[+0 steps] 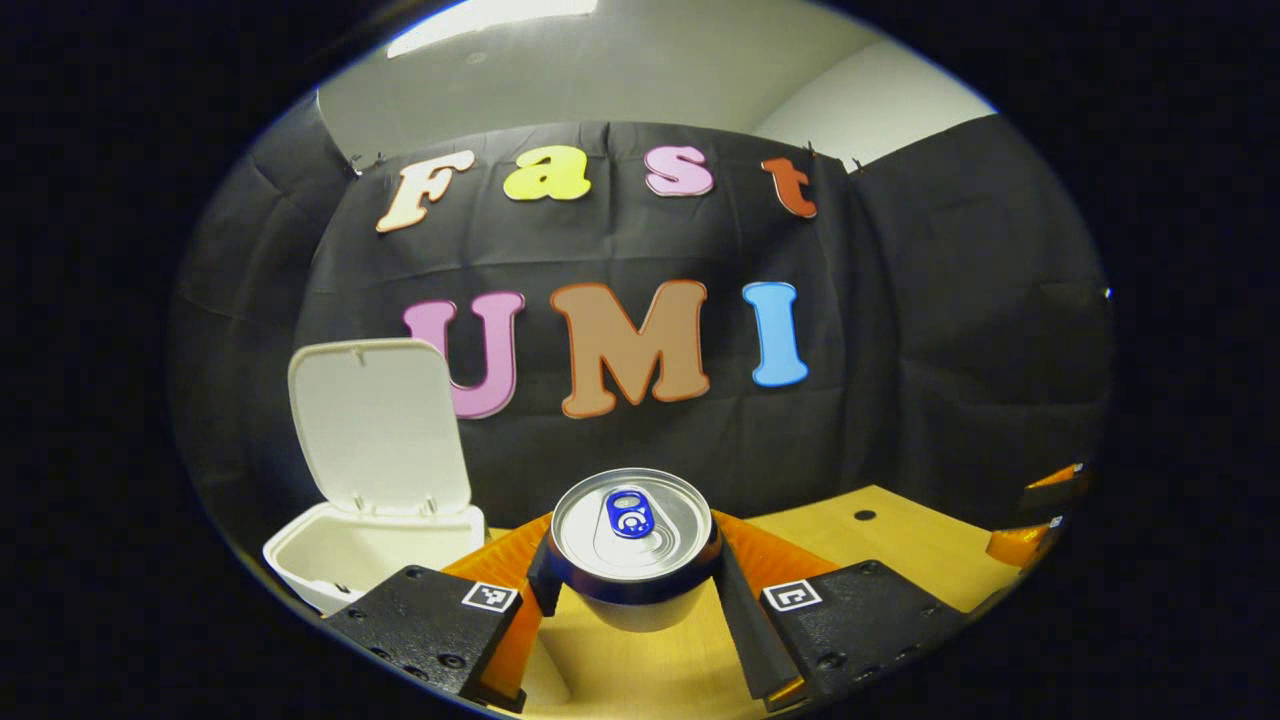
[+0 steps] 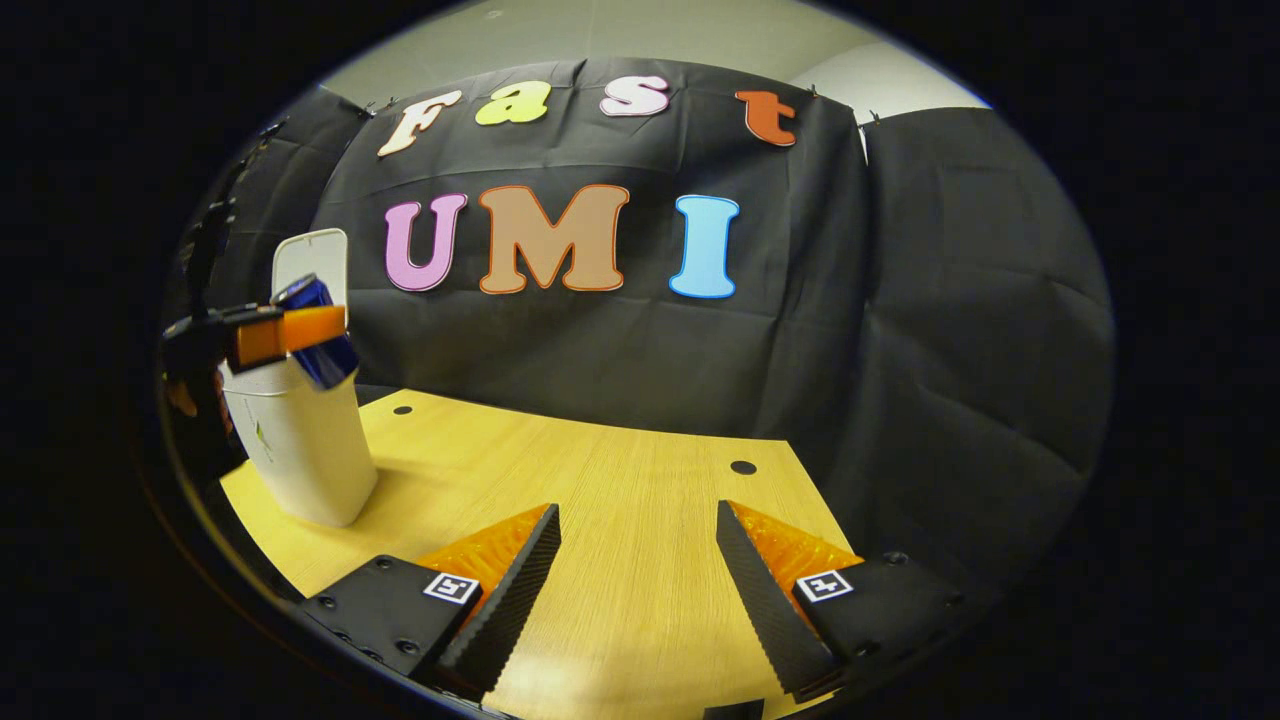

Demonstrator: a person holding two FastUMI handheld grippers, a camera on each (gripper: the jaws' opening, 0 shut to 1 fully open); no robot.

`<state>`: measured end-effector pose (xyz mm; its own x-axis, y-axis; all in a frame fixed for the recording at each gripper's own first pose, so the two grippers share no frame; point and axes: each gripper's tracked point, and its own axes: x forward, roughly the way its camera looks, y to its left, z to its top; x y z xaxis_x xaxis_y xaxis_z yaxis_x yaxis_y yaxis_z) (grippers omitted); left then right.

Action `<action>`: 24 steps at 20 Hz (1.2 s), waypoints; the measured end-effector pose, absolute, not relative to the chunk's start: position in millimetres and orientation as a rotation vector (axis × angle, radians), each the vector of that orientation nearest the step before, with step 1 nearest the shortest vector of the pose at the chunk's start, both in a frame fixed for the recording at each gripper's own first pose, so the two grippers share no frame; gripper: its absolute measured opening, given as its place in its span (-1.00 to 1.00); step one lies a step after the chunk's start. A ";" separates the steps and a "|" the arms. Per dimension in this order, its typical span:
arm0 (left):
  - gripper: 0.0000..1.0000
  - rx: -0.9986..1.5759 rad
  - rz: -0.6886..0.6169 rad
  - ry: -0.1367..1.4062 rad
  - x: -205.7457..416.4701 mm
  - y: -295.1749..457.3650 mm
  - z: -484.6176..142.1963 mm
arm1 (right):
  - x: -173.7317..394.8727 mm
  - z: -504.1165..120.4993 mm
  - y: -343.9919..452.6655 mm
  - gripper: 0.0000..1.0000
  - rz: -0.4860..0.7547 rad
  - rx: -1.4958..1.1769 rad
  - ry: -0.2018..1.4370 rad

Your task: Press the lid of the desktop garbage bin to open it, pick up the crumpled paper on the desktop and throw it into the bin, then pick up the pop can on the desktop and drop it into the bin, and finally close the garbage bin lid.

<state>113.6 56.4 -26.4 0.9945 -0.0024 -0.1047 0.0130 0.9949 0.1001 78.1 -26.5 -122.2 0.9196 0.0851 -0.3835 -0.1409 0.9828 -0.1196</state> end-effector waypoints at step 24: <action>0.87 0.108 0.356 0.143 113.4 245.5 -6.3 | 67.2 -149.6 -17.8 0.98 0.119 -0.128 0.444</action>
<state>113.4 245.5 -6.3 0.9272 0.3547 -0.1206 -0.3394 0.9316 0.1305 67.2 -17.8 -149.6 0.8963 0.0865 -0.4350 -0.1425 0.9850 -0.0977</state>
